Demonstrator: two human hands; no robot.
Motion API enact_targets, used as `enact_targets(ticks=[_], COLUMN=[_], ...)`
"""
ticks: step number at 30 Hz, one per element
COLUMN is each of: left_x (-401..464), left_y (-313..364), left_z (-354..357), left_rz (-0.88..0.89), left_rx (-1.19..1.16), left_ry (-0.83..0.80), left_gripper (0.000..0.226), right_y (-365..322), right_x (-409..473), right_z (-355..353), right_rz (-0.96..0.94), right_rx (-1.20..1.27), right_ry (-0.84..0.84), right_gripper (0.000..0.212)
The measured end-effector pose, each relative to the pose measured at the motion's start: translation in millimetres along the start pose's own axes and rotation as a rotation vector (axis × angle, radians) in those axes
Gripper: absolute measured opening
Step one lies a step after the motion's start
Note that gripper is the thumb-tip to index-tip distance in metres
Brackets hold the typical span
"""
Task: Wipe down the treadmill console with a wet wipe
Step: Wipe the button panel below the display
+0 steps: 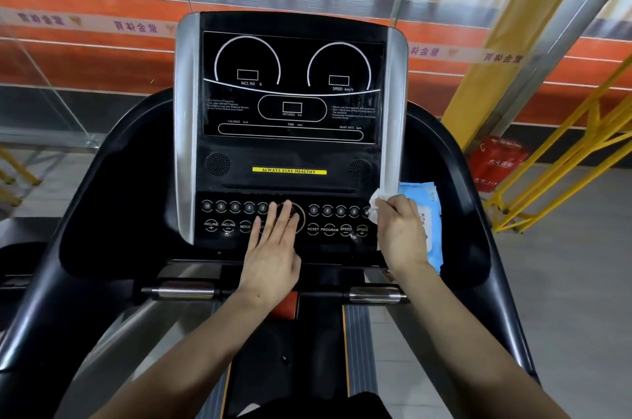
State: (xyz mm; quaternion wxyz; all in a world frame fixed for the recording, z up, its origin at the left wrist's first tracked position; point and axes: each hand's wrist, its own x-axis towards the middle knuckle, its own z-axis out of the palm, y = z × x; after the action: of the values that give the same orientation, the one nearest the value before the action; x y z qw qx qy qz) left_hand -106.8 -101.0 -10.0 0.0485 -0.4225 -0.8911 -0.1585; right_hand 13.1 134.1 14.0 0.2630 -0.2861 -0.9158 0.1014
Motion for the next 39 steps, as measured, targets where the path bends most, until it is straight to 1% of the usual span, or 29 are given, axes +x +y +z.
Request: enact_targets(ticks=[2,8,11,17,24,27,30,32,34,36,39], left_x=[0.4,1.1,2.8,5.0,8.2,8.1,6.2,4.9,4.1,4.0,3.9], left_y=[0.8,2.1,2.9,5.6,9.4,8.9,6.3,4.5,2.4,-0.5,-6.1], left_z=[-0.1,3.3,4.9,5.4,2.4,1.5,1.2,0.8,0.6,-0.1,-1.0], left_rz=[0.006,0.014,0.018,0.072,0.096,0.091,0.090,0.082,0.075,0.070,0.065], left_rx=[-0.008,-0.021,-0.024,0.008,0.023,0.028,0.038,0.036,0.035,0.036,0.035], left_ry=[-0.001,0.003,-0.003,-0.006,0.012,0.007,-0.001,-0.009,-0.016,-0.014,-0.010], left_gripper=[0.072,0.072,0.072,0.075,0.073,0.073,0.073,0.072,0.073,0.073,0.072], right_y=[2.7,3.6,2.9,-0.8,-37.6,-26.4,-0.5,6.9,4.1,-1.3,-16.9], right_x=[-1.3,0.9,2.6,6.9,9.4,9.2,5.9,5.2,5.3,5.7,6.1], right_z=[2.1,2.9,4.6,4.7,15.7,14.9,5.2,2.7,6.7,15.2,23.9], right_rz=[-0.016,-0.060,-0.037,-0.074,-0.225,-0.191,-0.057,-0.021,-0.064,-0.106,-0.150], right_rx=[-0.021,0.005,0.022,0.029,0.054,0.031,0.023,0.011,-0.001,0.008,0.011], right_ry=[0.012,0.038,0.034,0.037,0.006,-0.012,-0.029,-0.041,0.011,0.059,0.039], right_gripper=[0.032,0.039,0.038,0.033,0.032,0.033,0.027,0.025,0.025,0.029,0.034])
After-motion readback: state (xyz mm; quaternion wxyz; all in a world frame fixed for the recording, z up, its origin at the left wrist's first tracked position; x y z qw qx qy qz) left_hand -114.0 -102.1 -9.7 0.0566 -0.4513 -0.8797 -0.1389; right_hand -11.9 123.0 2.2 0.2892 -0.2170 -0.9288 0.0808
